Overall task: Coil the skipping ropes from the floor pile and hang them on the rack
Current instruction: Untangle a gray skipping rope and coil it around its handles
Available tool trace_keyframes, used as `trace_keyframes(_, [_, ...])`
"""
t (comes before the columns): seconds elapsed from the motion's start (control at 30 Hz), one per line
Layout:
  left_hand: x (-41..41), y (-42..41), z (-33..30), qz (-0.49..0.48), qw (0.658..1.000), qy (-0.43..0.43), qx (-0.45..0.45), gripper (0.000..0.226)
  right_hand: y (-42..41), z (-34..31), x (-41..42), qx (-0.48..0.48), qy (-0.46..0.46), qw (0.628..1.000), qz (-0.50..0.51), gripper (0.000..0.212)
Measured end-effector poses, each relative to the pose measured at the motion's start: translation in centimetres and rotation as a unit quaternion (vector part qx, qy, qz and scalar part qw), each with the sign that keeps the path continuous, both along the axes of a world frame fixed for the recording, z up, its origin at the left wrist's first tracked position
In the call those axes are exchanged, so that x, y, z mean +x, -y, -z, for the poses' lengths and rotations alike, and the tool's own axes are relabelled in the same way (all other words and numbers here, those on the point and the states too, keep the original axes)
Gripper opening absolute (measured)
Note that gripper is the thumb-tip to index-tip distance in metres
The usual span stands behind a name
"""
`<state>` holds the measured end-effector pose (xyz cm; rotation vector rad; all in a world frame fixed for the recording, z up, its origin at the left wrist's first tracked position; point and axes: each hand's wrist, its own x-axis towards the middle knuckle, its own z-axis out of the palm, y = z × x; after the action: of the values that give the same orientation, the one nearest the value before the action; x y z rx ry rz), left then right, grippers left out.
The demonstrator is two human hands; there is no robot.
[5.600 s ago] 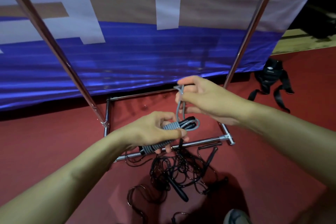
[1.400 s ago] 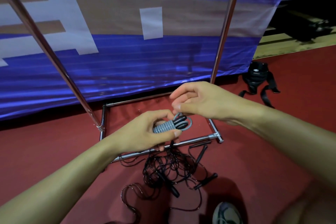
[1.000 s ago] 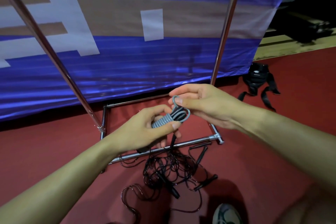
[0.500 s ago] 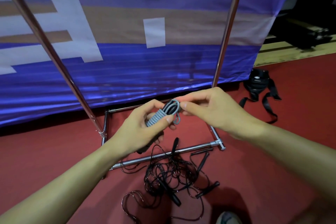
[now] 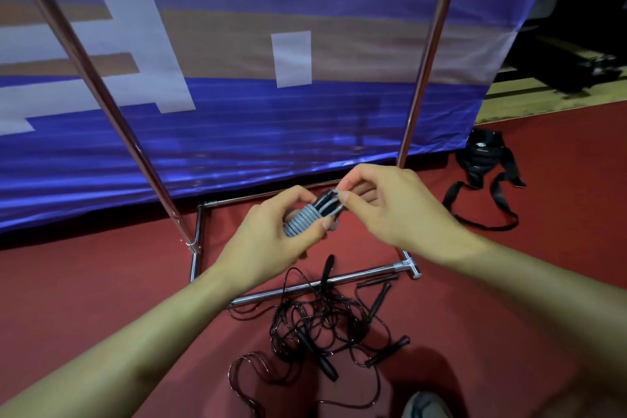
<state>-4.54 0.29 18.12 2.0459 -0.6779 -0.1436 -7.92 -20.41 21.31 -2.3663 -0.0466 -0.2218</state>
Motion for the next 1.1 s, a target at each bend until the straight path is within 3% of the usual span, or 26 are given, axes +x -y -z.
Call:
trace_keyframes(0.13, [0.5,-0.2,0.9,-0.037,0.995,0.074,0.064,0.028,-0.1,-0.4,0.3,-0.094,-0.051,0.994,-0.005,0.015])
trace_keyframes(0.23, [0.9,-0.2,1.2,-0.038,0.991,0.089,0.092,0.032,-0.4,-0.3,0.2,-0.053,-0.051,0.997,0.001,0.007])
trace_keyframes(0.33, [0.7,-0.2,1.2,-0.019,0.992,0.076,0.1,0.032,-0.7,0.3,0.2,-0.031,-0.019,0.999,-0.03,0.034])
trace_keyframes(0.4, [0.7,-0.2,1.0,-0.008,0.995,0.046,0.084,0.026,-0.7,0.2,0.4,-0.009,-0.033,0.998,-0.051,0.038])
trace_keyframes(0.57, [1.3,-0.4,0.1,0.037,0.998,-0.017,0.056,0.016,-0.9,0.1,0.4,0.163,-0.09,0.982,-0.01,0.022])
trace_keyframes(0.67, [1.4,0.0,-0.5,0.062,0.996,-0.053,0.046,0.012,-1.5,0.4,0.3,0.311,-0.099,0.945,0.031,0.017])
trace_keyframes(0.73, [1.6,0.1,-0.7,0.07,0.994,-0.061,0.048,0.011,-1.7,0.3,0.1,0.347,-0.113,0.931,0.032,0.019])
trace_keyframes(0.9, [1.4,0.1,-0.6,0.08,0.991,-0.071,0.075,0.009,-1.2,-0.3,0.1,0.133,-0.097,0.986,-0.022,0.024])
trace_keyframes(1.1, [1.3,-0.2,-1.0,0.064,0.991,-0.106,0.049,0.017,-0.7,-1.0,-0.1,-0.026,-0.023,0.998,-0.053,0.014])
